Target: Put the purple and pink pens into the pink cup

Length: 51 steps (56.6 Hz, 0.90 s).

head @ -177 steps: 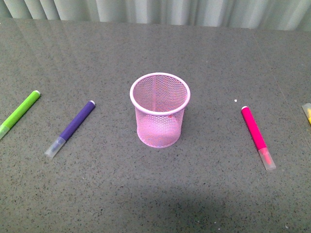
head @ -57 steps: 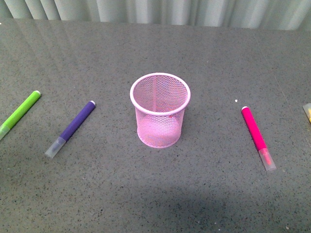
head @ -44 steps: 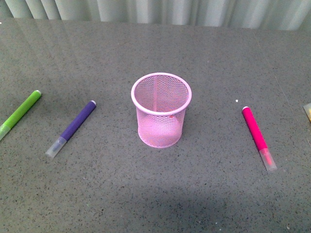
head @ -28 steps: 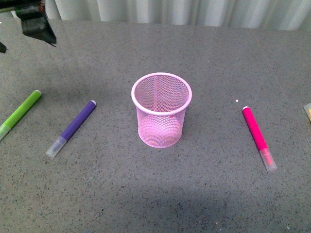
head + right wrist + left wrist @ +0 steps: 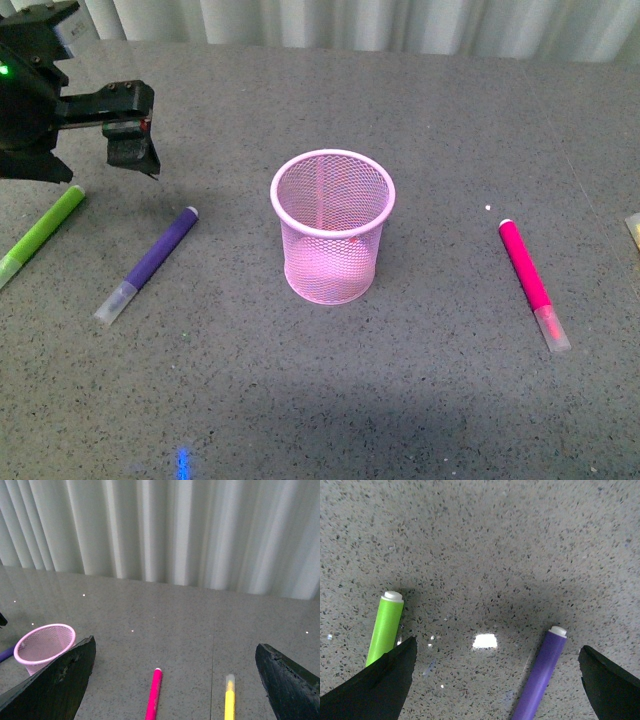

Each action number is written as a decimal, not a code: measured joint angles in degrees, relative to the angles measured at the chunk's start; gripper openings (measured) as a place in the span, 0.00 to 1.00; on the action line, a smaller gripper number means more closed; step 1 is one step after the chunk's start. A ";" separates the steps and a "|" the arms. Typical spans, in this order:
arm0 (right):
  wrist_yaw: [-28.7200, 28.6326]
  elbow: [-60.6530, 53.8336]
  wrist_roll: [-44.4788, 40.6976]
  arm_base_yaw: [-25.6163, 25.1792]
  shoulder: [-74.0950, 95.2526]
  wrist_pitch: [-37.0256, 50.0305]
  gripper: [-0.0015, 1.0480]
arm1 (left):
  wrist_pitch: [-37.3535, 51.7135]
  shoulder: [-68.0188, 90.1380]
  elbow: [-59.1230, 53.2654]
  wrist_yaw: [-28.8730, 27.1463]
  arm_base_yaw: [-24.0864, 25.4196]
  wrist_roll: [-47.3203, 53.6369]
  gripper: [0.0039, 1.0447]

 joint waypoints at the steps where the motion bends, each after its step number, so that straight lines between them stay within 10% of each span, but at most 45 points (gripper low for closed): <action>1: 0.02 0.00 0.00 0.00 0.00 0.00 0.93 | 0.00 0.46 0.20 0.00 -0.11 0.15 0.93; 51: 0.00 0.00 -0.02 0.00 0.00 0.00 0.93 | -1.38 8.94 5.62 0.81 -6.60 1.53 0.93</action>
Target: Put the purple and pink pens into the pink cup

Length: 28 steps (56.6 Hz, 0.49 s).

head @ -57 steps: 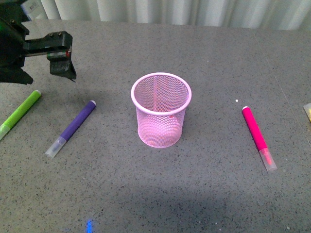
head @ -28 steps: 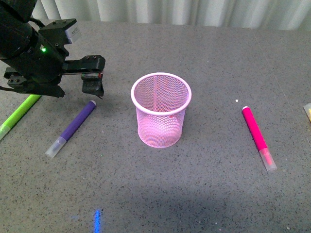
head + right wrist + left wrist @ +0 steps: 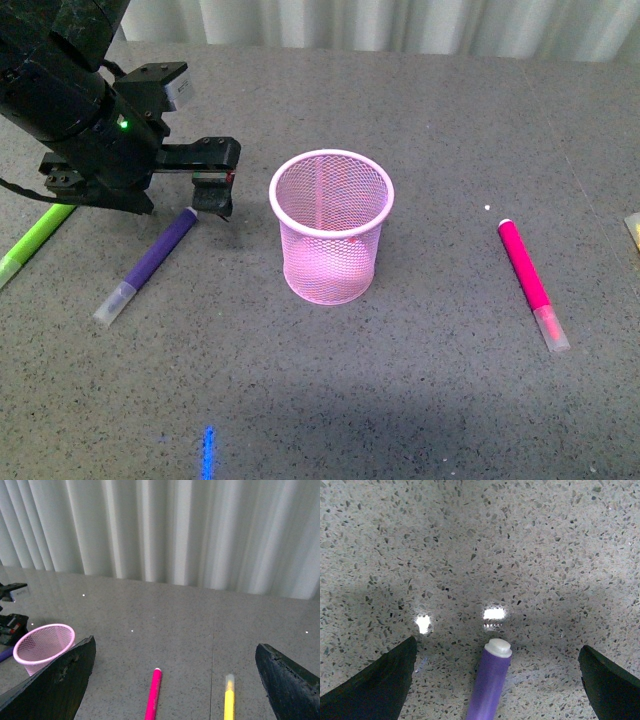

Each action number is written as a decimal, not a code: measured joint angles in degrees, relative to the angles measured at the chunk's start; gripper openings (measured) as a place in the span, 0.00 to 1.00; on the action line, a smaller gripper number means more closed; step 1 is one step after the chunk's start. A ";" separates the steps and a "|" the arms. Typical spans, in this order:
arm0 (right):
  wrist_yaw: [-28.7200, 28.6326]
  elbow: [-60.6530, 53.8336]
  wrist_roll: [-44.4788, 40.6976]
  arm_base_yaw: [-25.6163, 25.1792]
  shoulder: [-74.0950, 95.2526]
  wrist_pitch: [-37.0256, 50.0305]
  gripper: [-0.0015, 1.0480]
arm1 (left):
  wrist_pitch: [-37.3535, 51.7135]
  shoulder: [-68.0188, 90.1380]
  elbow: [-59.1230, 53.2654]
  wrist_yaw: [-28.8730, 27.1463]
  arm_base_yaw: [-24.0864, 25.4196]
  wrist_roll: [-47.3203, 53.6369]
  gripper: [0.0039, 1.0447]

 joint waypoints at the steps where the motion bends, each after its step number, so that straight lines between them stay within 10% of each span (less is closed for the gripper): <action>1: 0.00 0.00 0.00 0.00 0.00 0.00 0.93 | 0.00 0.00 0.00 -0.02 -0.04 0.00 0.93; 28: 0.02 0.00 0.02 0.00 0.00 0.00 0.93 | 0.90 0.00 -1.55 -0.33 -0.04 0.70 0.93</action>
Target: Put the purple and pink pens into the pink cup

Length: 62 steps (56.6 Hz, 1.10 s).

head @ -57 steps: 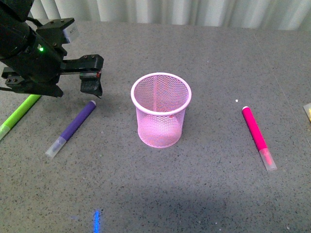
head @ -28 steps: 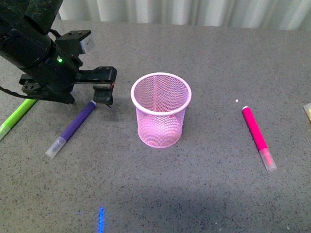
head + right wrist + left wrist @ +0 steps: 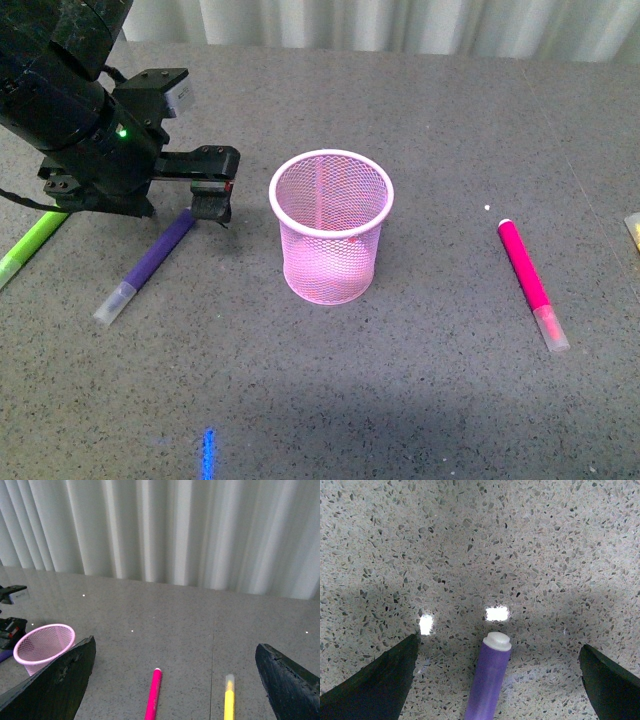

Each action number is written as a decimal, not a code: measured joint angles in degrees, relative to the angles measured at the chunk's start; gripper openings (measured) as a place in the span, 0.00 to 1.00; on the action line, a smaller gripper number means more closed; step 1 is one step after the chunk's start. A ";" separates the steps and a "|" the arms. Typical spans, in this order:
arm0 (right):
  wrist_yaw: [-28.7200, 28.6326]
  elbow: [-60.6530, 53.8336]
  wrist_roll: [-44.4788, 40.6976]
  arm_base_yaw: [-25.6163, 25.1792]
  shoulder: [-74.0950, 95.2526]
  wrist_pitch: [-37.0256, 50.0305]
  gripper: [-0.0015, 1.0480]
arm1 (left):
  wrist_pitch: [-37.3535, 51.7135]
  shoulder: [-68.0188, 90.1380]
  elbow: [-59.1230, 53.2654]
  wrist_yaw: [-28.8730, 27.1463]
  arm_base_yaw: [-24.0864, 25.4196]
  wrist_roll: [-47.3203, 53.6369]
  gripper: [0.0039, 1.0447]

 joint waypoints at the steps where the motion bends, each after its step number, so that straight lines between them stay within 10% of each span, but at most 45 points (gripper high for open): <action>1: 0.00 0.00 0.00 0.00 0.00 0.00 0.93 | 0.09 0.00 -0.09 0.00 0.04 0.13 0.93; 19: 0.00 0.00 0.00 0.00 0.00 0.00 0.93 | 0.92 0.00 -1.01 -0.09 0.22 0.52 0.92; 54: 0.00 0.00 0.00 0.00 0.00 0.00 0.93 | 2.32 -0.28 -3.15 0.07 1.42 0.48 0.13; 62: 0.00 0.00 0.00 0.00 0.00 0.00 0.93 | 2.58 -0.87 -3.74 0.31 1.51 0.44 0.08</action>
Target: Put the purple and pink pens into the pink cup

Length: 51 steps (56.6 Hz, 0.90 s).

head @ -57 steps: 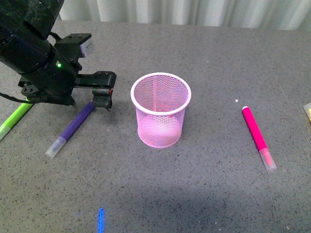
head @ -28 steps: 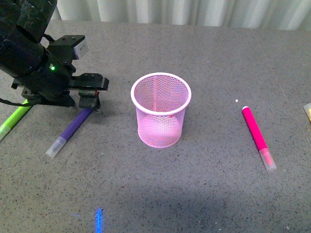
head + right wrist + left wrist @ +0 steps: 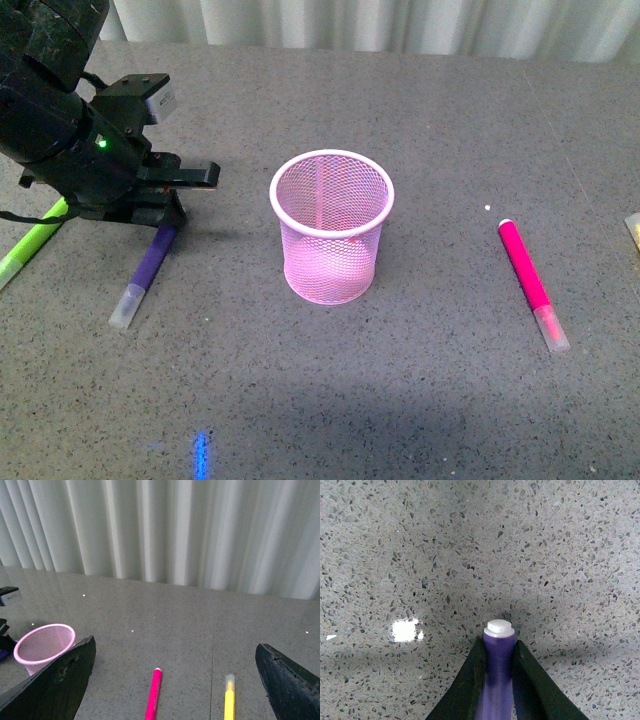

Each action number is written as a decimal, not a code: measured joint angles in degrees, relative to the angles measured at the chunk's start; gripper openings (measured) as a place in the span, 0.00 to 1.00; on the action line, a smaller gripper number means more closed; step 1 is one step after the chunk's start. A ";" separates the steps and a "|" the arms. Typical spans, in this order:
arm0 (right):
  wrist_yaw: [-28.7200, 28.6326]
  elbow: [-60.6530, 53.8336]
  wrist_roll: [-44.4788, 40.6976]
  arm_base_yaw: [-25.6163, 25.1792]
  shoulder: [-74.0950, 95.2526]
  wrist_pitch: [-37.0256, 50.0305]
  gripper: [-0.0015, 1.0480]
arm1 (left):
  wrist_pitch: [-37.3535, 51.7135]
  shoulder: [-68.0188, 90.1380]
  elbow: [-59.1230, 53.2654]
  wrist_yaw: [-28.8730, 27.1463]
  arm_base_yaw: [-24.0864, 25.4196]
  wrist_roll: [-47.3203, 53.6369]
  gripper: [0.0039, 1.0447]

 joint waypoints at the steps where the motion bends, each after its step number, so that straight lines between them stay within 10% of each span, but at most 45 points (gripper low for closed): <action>1: 0.00 0.00 0.00 0.00 0.00 0.00 0.93 | 0.00 -0.11 -0.15 0.07 0.02 -0.02 0.08; 51: 0.00 0.00 0.00 0.00 0.00 0.00 0.93 | 5.60 -19.50 4.79 5.42 1.60 -10.32 0.08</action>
